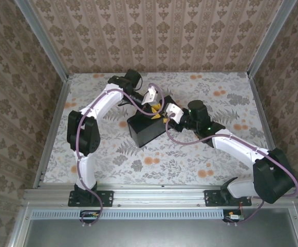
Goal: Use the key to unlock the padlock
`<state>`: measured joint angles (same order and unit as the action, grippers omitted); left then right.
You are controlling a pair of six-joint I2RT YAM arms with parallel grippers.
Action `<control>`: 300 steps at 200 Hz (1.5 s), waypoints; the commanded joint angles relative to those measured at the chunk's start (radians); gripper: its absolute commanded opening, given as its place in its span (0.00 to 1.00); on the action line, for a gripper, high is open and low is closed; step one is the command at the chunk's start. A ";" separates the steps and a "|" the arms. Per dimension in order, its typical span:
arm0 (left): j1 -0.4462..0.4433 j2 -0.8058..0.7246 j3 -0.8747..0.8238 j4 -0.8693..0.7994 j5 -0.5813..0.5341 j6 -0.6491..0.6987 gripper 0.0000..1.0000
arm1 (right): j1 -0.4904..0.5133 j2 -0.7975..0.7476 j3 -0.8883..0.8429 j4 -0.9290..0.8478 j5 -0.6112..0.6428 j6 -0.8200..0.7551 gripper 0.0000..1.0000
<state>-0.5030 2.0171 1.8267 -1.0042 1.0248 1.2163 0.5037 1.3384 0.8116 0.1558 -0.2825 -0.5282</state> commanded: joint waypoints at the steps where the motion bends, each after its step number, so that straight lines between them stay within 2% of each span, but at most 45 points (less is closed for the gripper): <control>1: 0.005 0.014 -0.003 -0.042 0.054 0.016 0.26 | 0.009 -0.002 0.028 0.022 0.015 -0.015 0.34; 76: 0.006 0.014 0.001 -0.053 0.054 0.017 0.25 | 0.010 -0.013 0.042 0.046 0.042 -0.005 0.35; 131: 0.004 0.015 0.005 -0.057 0.060 0.016 0.25 | 0.022 0.000 0.056 0.032 0.032 -0.011 0.31; 203: 0.007 0.019 0.008 -0.065 0.066 0.019 0.23 | 0.021 0.012 0.066 -0.004 0.026 -0.022 0.15; 250: 0.012 0.014 0.007 -0.080 0.090 0.034 0.22 | -0.018 0.021 0.079 -0.026 -0.016 0.027 0.00; 300: 0.015 0.006 0.003 -0.080 0.116 0.037 0.22 | -0.045 0.086 0.200 -0.203 -0.129 0.142 0.00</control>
<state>-0.4946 2.0228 1.8267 -1.0222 1.0554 1.2247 0.4866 1.3743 0.9237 0.0559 -0.3733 -0.4873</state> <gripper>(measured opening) 0.274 0.041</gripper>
